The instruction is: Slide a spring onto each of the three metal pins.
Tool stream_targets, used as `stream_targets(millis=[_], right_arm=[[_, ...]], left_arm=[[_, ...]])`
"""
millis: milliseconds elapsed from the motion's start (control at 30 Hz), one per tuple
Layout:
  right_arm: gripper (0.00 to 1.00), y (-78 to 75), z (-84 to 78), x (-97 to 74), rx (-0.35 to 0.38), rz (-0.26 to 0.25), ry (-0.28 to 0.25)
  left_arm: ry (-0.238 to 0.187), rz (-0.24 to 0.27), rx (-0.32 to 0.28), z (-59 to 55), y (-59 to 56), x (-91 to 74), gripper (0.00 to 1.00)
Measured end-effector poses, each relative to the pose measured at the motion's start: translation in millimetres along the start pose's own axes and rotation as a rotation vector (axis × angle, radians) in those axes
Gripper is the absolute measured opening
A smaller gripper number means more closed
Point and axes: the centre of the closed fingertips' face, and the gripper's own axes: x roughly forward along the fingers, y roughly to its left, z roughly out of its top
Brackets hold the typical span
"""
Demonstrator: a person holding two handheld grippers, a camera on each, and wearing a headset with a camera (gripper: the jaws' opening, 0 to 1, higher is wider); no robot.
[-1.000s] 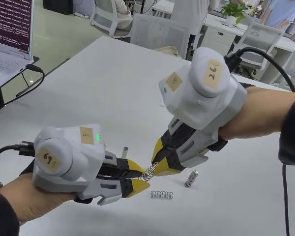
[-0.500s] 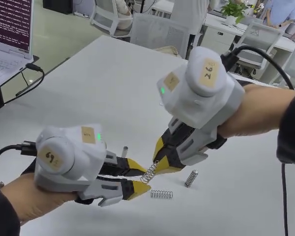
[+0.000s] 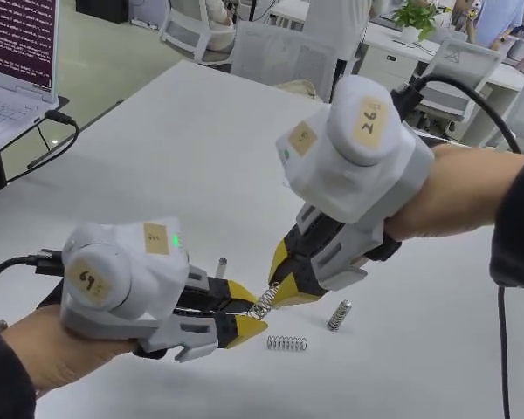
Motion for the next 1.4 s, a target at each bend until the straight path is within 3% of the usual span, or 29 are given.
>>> stream_targets(millis=[600,900,1067,1300,1400], right_arm=[[0.08,0.4,-2.7,7.7,0.020,0.047,0.016],[0.07,-3.8,0.1,6.2,0.011,0.028,0.004],[0.07,-1.4,-1.3,7.0,0.025,0.044,0.012],[0.07,-1.0,-3.6,7.7,0.025,0.050,0.025],[0.07,-1.9,-5.4,5.9,0.033,0.051,0.025]], left_arm=[[0.019,0.001,0.046,-3.2,-0.3,1.1,0.02],[0.013,-0.011,0.001,-3.9,-1.9,1.2,0.02],[0.017,-0.020,-0.012,-4.6,-3.4,2.1,0.03],[0.001,-0.022,-0.017,-1.2,-3.2,2.1,0.09],[0.013,-0.021,-0.027,-4.3,-2.6,1.7,0.12]])
